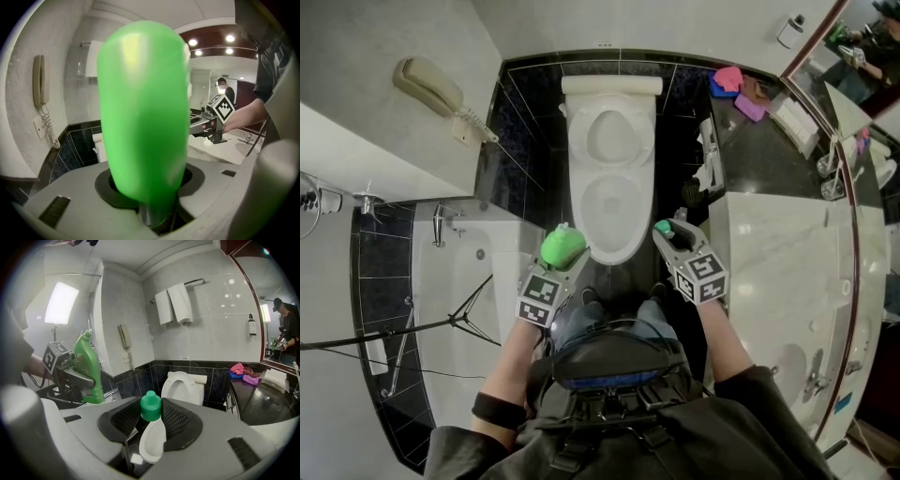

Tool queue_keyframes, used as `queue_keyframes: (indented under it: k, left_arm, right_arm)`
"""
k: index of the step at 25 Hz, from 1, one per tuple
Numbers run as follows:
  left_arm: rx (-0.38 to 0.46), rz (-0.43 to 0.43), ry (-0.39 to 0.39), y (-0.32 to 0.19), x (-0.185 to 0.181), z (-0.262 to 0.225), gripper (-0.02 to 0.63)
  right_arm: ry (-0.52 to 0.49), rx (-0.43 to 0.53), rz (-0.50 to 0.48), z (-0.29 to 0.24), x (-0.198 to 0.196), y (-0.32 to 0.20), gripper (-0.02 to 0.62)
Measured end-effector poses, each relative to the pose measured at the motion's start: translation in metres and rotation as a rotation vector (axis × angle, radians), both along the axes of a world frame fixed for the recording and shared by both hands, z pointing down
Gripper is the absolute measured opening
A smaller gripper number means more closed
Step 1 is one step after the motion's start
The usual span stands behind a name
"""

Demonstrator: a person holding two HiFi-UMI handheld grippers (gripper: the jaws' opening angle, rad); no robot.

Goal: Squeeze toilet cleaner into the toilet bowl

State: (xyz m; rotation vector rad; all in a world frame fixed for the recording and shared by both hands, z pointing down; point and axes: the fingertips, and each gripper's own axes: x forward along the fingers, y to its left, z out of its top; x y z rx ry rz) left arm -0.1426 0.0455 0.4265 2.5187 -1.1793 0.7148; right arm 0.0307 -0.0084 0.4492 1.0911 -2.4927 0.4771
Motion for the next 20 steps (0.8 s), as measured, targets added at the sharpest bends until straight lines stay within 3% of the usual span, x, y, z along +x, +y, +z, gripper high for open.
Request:
queue_keyframes:
  k: [13,20]
  left_arm:
    - [-0.027,0.161,-0.012,0.003,-0.011,0.015,0.195]
    - [-0.039,0.148,-0.014,0.001,-0.003,0.018,0.196]
  right_arm:
    - [0.021,0.020,0.143,0.007,-0.009,0.018,0.141]
    - [0.029,0.016,0.156,0.002,0.003,0.019,0.141]
